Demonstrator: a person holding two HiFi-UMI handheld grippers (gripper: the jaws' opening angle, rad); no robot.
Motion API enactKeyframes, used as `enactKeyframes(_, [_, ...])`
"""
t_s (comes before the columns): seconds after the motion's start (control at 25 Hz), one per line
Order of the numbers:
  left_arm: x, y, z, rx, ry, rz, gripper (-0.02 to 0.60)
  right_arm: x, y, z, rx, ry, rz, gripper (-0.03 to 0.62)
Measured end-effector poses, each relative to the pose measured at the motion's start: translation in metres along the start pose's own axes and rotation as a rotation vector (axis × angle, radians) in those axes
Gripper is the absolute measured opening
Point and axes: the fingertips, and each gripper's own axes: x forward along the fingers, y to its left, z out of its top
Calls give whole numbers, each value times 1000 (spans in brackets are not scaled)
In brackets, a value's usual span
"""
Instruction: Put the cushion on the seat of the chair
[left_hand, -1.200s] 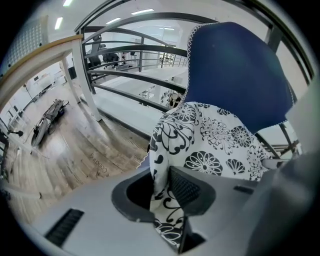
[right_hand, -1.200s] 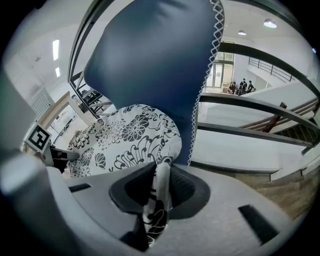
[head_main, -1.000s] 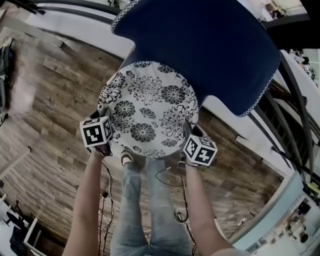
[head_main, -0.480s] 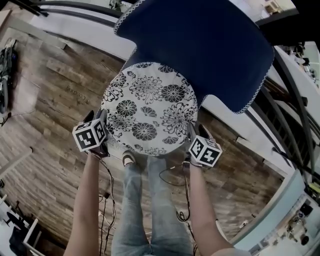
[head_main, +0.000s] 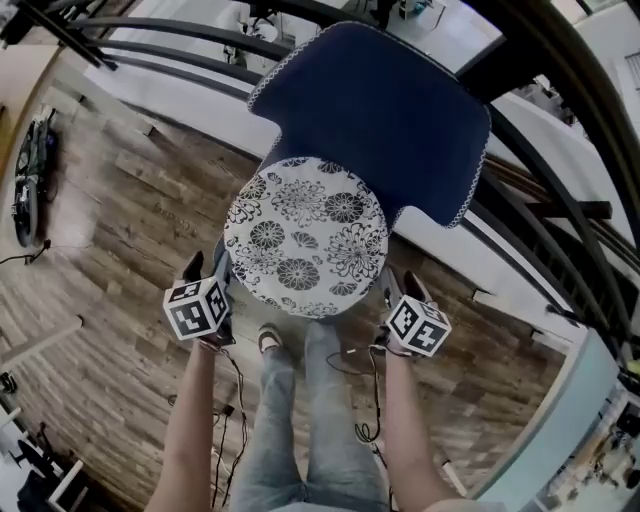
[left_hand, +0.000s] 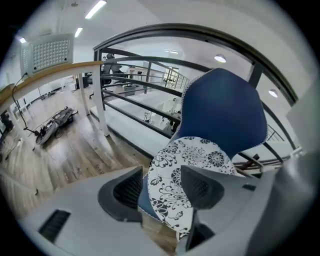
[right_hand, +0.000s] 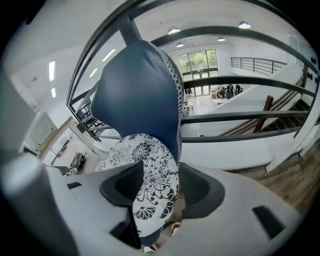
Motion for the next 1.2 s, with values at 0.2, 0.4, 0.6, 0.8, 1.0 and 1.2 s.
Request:
enactKeyframes(0.2, [-71, -23, 33, 19, -100, -67, 232, -69, 35, 44, -6, -139, 55, 224])
enactKeyframes(0.4, [-159, -65, 80, 75, -268, -160, 232, -148, 78, 87, -38, -295, 149, 211])
enactKeyframes(0.6, [-257, -93, 105, 122, -408, -227, 232, -245, 116, 112, -124, -427, 189, 139])
enactKeyframes(0.8, [-323, -86, 124, 129, -505, -210, 87, -330, 152, 140, -230, -572, 203, 52])
enactKeyframes(1.0, [-375, -87, 152, 133, -605, -230, 32, -396, 175, 171, -289, -723, 196, 5])
enactKeyframes(1.2, [-420, -83, 183, 134, -703, -238, 14, -437, 190, 197, -276, -805, 224, 3])
